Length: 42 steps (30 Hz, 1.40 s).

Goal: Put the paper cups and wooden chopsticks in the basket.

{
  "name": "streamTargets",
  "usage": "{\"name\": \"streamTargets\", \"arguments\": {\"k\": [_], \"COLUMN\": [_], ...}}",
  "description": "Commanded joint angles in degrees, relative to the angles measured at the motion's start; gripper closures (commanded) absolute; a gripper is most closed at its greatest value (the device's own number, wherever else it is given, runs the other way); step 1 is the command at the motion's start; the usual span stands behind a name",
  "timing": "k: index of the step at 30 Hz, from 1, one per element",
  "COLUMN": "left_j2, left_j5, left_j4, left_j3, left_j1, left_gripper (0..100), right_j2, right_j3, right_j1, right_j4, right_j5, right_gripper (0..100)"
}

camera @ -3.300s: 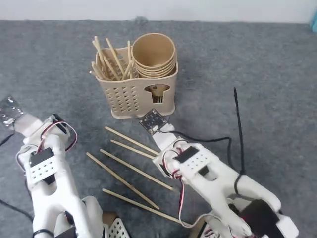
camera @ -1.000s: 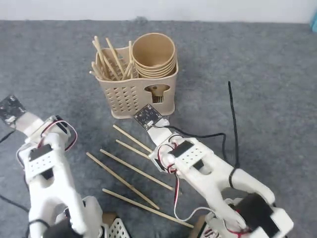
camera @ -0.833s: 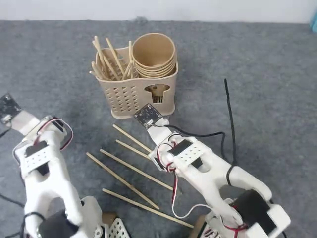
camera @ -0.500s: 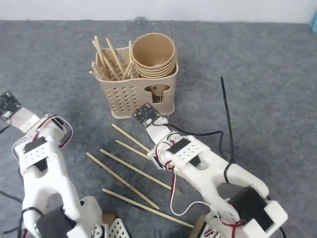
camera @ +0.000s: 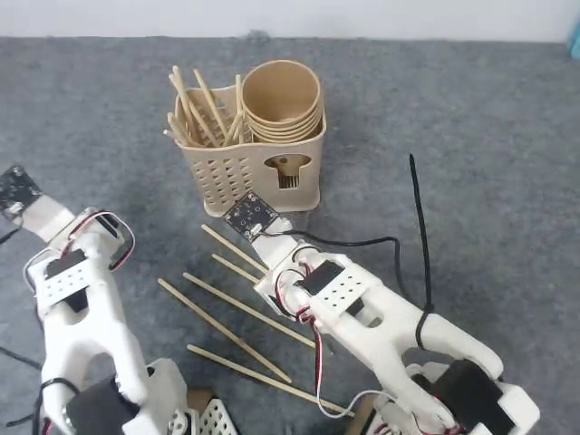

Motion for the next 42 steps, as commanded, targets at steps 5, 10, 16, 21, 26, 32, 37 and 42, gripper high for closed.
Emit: {"name": "streamTargets", "arguments": {"k": [5, 10, 16, 21, 26, 32, 37, 42], "left_j2": [0.1, 0.1, 0.2, 0.2, 0.2, 0.2, 0.2, 0.2], "left_j5": [0.6, 0.6, 0.6, 0.6, 0.6, 0.6, 0.6, 0.6], "left_j4": [0.0, 0.0, 0.0, -0.1, -0.1, -0.1, -0.1, -0.1], "left_j3": [-2.9, -2.9, -2.9, -2.9, -2.9, -2.9, -2.9, -2.9], "left_j1": [0.4, 0.4, 0.4, 0.4, 0.4, 0.4, 0.4, 0.4], "left_gripper": [86, 86, 86, 86, 86, 86, 86, 86], "right_j2": [-0.7, 8.3, 16.6, 16.0, 9.9, -3.0, -16.1, -27.5], "right_j3": [-3.1, -5.1, -10.0, -10.6, -10.2, -10.2, -10.2, -10.1], "right_j1": [-0.5, -0.6, -0.5, -0.7, -0.7, -2.2, -5.5, -5.8], "right_j4": [-2.2, -7.7, -6.8, -1.7, 2.3, 15.3, 24.9, 24.5], "right_j5": [-0.1, -0.1, -0.1, -0.1, -0.1, -0.1, 1.3, 2.6], "right_gripper": [84.3, 84.3, 84.3, 88.9, 97.2, 99.1, 99.1, 99.0]}}
